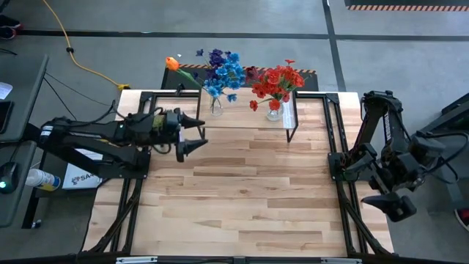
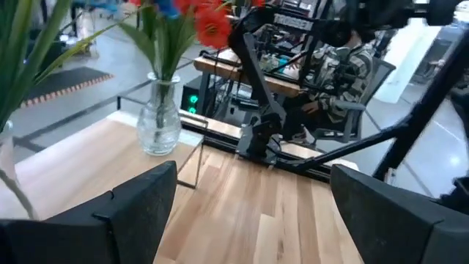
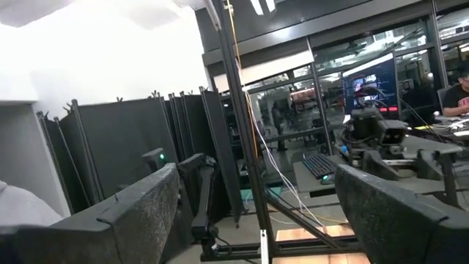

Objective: Pick and place flowers into a vace then onto a shelf
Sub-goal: Return to Home Position

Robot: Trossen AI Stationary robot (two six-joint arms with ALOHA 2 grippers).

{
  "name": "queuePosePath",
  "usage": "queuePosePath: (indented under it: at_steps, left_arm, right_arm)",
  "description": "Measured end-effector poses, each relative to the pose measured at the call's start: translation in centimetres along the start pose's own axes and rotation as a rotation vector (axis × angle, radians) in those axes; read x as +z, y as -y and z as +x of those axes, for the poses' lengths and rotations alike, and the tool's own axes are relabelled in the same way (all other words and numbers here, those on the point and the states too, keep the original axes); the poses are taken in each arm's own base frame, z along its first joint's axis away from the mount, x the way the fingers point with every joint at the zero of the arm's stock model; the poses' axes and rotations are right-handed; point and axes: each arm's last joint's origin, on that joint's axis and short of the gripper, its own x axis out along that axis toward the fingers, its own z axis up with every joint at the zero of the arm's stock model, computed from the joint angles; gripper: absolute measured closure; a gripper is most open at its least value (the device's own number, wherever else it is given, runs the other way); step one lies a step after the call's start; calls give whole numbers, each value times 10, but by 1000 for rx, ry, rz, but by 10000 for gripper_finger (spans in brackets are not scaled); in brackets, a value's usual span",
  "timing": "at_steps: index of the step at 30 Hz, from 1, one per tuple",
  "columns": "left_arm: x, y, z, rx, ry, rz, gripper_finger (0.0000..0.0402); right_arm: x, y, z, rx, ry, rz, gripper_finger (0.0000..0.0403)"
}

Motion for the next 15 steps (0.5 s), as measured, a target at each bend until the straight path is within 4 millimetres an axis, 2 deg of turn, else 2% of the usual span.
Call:
queuePosePath:
  at_steps: [5,11,15]
  left_arm:
    - [3,9,-10,-43,20,4,11]
    - [2,20,-19,-127,17,26,11]
    - [-1,28,-22,-173,-6,8,11]
  right_arm:
    - [-1,0,-3,-7,-28,-12,52]
    - [-4,-5,-13,-18,-95,94,52]
    - [-13,-12,-17,74,-135,5,52]
